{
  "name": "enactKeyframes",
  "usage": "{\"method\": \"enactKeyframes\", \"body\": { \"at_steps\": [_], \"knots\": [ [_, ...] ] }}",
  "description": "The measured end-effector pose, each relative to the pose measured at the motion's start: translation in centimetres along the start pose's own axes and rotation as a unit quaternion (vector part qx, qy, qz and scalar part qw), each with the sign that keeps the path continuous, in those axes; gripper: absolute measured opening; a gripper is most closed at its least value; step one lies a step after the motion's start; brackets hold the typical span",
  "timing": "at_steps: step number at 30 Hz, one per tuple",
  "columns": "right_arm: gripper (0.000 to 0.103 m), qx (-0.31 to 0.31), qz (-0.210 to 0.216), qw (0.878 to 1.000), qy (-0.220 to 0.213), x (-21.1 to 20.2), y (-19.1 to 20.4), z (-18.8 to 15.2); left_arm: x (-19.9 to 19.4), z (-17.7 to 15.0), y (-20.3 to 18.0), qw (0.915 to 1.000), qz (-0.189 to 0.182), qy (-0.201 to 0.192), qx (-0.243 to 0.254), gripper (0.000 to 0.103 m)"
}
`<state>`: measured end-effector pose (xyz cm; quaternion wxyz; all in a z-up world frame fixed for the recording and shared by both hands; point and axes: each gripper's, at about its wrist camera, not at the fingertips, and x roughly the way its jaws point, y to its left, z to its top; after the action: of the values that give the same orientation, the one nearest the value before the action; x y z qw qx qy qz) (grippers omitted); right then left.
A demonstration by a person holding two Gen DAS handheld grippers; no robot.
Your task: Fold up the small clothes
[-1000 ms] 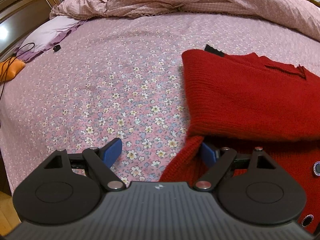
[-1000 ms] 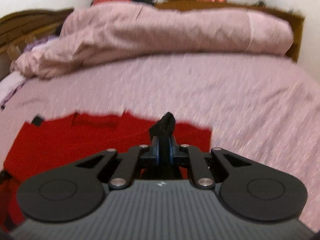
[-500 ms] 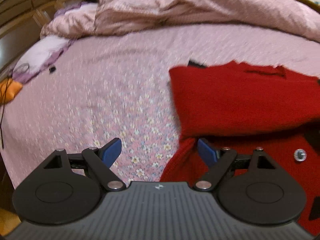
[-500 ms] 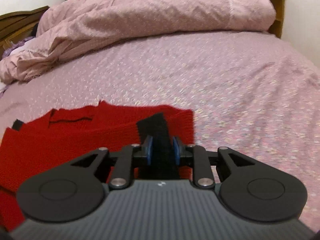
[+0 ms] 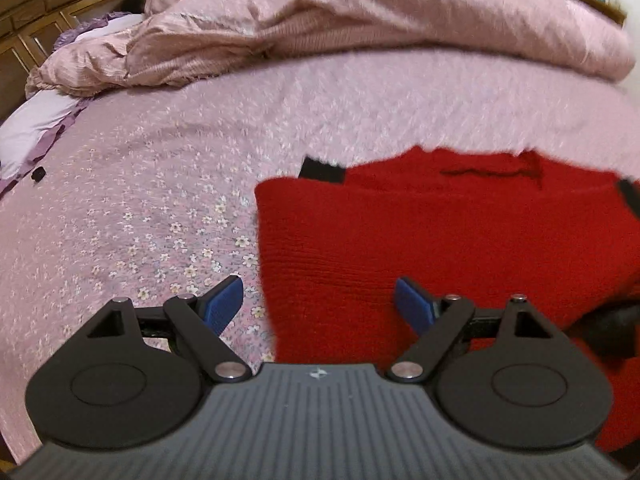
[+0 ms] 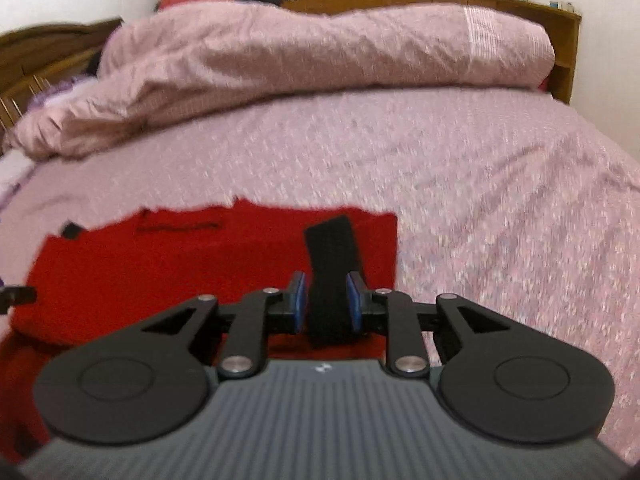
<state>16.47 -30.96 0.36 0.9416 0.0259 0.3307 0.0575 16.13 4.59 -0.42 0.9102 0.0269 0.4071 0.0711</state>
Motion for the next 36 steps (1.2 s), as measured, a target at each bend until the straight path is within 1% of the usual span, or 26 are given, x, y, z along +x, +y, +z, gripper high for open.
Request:
{"method": "enactKeyframes", "body": {
  "at_steps": [1,2,4,7,12,14,16,18,19,22,25,28,31,36],
  "knots": [
    [0.024,0.003,-0.006,1.000,0.017,0.7,-0.1,-0.3,1.0,0.0,-0.1,0.9999,0.007,0.009,0.003,0.087],
    [0.024,0.009,-0.009,0.999,0.030,1.4,-0.3,-0.7,1.9,0.0,0.0,0.9998,0.006,0.019,0.001,0.088],
    [0.023,0.013,-0.006,1.000,0.023,1.8,-0.8,-1.5,2.8,0.0,0.6,0.9994,-0.003,0.028,-0.019,0.096],
    [0.023,0.015,-0.007,1.000,0.018,2.0,-0.9,-1.5,3.6,0.3,1.6,0.9987,-0.014,0.038,-0.030,0.100],
    [0.024,0.033,-0.009,0.999,0.018,1.5,-0.9,-1.4,3.2,0.1,2.2,0.9988,-0.021,0.035,-0.027,0.101],
    [0.024,0.046,-0.008,0.999,0.018,0.7,-1.0,-1.3,2.3,-0.1,2.4,0.9992,-0.018,0.029,-0.019,0.100],
    [0.028,0.055,-0.001,0.998,0.015,-0.6,-1.2,-1.3,1.4,-0.3,2.6,0.9995,-0.015,0.026,-0.010,0.100],
    [0.048,0.065,0.004,0.998,0.016,-1.9,-1.6,-1.4,0.4,-0.6,3.3,0.9996,-0.013,0.023,-0.006,0.100],
    [0.051,0.072,0.005,0.997,0.014,-2.8,-1.9,-1.6,-0.1,-0.7,3.6,0.9997,-0.013,0.022,-0.007,0.100],
    [0.052,0.085,0.004,0.996,0.011,-4.9,-3.0,-2.3,-1.8,-1.5,5.3,0.9991,-0.019,0.023,-0.031,0.100],
    [0.053,0.100,0.004,0.995,0.022,-6.5,-4.0,-3.2,-3.6,-2.6,6.8,0.9977,-0.029,0.029,-0.053,0.100],
    [0.053,0.109,0.001,0.993,0.037,-8.0,-4.8,-4.5,-5.4,-3.9,7.6,0.9978,-0.030,0.032,-0.049,0.100],
    [0.053,0.105,-0.003,0.993,0.045,-9.4,-5.0,-5.6,-7.1,-5.5,8.1,0.9977,-0.033,0.038,-0.045,0.100],
    [0.053,0.107,0.000,0.993,0.054,-11.4,-5.4,-7.5,-9.1,-8.7,8.6,0.9956,-0.048,0.058,-0.055,0.100]
  ]
}}
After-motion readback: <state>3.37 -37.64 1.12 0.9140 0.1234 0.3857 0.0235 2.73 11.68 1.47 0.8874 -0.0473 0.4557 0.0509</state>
